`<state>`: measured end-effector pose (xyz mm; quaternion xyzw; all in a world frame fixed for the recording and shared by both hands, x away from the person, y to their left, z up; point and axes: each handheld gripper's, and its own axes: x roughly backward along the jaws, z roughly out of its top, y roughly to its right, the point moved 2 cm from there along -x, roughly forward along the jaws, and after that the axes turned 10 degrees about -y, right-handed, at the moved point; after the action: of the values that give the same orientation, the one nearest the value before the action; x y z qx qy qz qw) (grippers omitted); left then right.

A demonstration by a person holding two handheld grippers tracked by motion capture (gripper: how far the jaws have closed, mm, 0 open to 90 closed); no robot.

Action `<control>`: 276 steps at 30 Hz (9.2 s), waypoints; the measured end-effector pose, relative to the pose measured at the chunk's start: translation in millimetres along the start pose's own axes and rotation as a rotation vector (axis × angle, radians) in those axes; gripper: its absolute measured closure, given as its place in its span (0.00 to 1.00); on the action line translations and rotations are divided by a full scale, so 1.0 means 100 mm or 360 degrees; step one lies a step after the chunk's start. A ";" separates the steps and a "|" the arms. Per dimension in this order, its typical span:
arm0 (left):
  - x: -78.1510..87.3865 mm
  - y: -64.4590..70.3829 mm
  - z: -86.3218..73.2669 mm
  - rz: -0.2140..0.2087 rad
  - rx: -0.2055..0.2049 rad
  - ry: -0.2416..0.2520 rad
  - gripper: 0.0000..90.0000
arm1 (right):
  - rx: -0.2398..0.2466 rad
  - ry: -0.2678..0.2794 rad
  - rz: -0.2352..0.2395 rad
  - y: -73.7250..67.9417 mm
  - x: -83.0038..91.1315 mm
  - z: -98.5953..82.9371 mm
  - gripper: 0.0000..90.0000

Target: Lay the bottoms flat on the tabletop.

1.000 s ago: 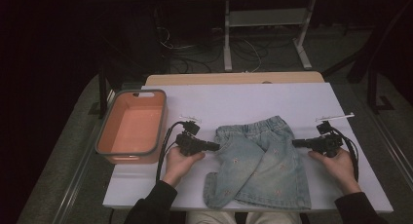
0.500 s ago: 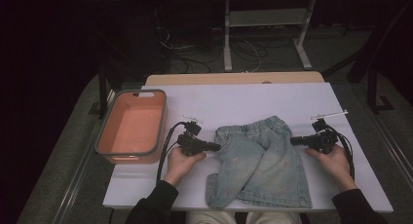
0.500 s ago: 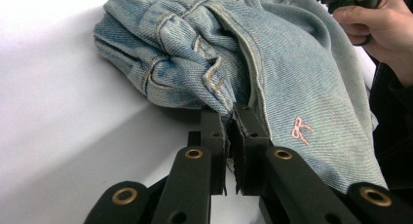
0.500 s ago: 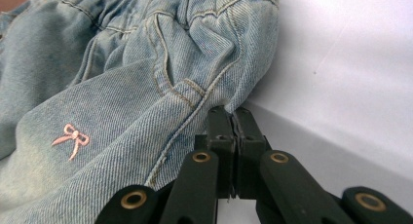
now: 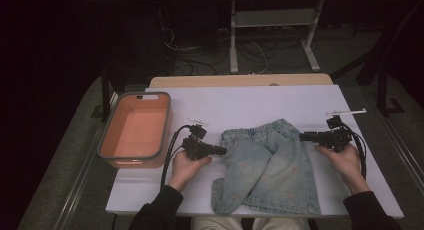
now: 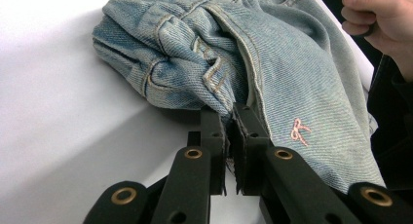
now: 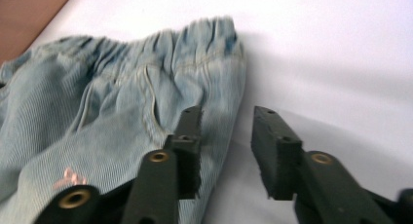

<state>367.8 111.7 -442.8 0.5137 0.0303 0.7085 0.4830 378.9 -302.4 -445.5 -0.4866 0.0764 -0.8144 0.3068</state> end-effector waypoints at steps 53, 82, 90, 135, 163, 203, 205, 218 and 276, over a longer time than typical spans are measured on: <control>0.07 -0.09 0.08 0.0140 0.0067 0.0187 0.60 | 0.0026 -0.0040 -0.0065 0.03 -0.36 0.36 0.84; -0.04 -0.34 0.46 0.0312 0.0225 0.0352 0.41 | 0.0042 -0.0030 -0.0096 0.00 -0.38 0.34 0.84; -0.16 -0.32 0.41 0.0368 0.0246 0.0293 0.45 | 0.0053 -0.0027 -0.0106 -0.01 -0.36 0.34 0.83; -0.25 -0.40 0.51 0.0299 0.0334 0.0309 0.92 | 0.0041 -0.0013 -0.0019 0.07 -0.42 0.39 0.84; -0.01 -0.66 0.93 0.0453 0.0242 0.0493 0.92 | 0.0126 0.0034 -0.0064 0.06 -0.67 1.05 0.84; 0.03 -0.68 1.05 0.0542 0.0260 0.0495 0.55 | 0.0044 0.0121 -0.0047 0.13 -0.62 1.08 0.53; 0.05 -0.66 1.05 0.0540 0.0261 0.0500 0.53 | 0.0047 0.0120 -0.0044 0.12 -0.61 1.07 0.52; 0.20 -0.50 0.93 0.0517 0.0238 0.0532 0.46 | 0.0044 0.0141 0.0016 0.06 -0.48 0.93 0.46; 0.32 0.22 -0.14 0.0184 -0.0134 0.0338 0.18 | -0.0017 0.0046 -0.0085 -0.58 0.42 -0.68 0.18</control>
<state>342.9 129.1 -415.2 0.4158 0.0218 0.7862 0.4566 283.1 -291.7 -424.3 -0.4784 0.0721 -0.8288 0.2812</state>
